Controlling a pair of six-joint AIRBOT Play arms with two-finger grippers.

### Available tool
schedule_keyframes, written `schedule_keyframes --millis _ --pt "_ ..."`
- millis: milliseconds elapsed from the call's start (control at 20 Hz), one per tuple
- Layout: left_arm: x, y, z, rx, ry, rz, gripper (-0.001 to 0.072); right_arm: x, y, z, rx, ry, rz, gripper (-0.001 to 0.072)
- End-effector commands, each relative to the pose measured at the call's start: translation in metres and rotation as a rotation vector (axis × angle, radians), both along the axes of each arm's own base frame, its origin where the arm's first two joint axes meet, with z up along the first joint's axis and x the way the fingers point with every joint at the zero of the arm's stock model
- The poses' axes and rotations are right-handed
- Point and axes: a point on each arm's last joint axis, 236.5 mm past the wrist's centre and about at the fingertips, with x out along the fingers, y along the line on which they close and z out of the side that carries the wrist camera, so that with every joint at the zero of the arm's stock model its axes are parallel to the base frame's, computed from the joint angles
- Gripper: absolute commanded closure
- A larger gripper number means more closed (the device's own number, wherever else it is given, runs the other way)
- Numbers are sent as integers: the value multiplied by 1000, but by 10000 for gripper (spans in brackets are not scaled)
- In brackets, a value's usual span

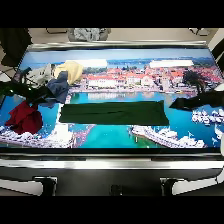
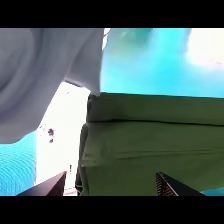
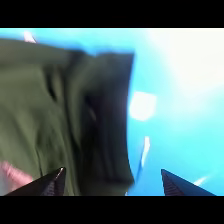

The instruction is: Fold the shirts.

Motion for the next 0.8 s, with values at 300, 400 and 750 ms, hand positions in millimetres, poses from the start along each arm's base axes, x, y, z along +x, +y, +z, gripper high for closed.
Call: schedule_keyframes --millis 300,400,750 --pt "-14 -44 90 41 -206 -91 61 -8 22 -46 308 168 -84 -8" --pt "-18 -60 99 42 -227 -127 61 -6 26 -48 338 176 -96 -8" --pt "-25 -94 105 34 -241 -202 61 4 34 -38 403 140 -113 -8"
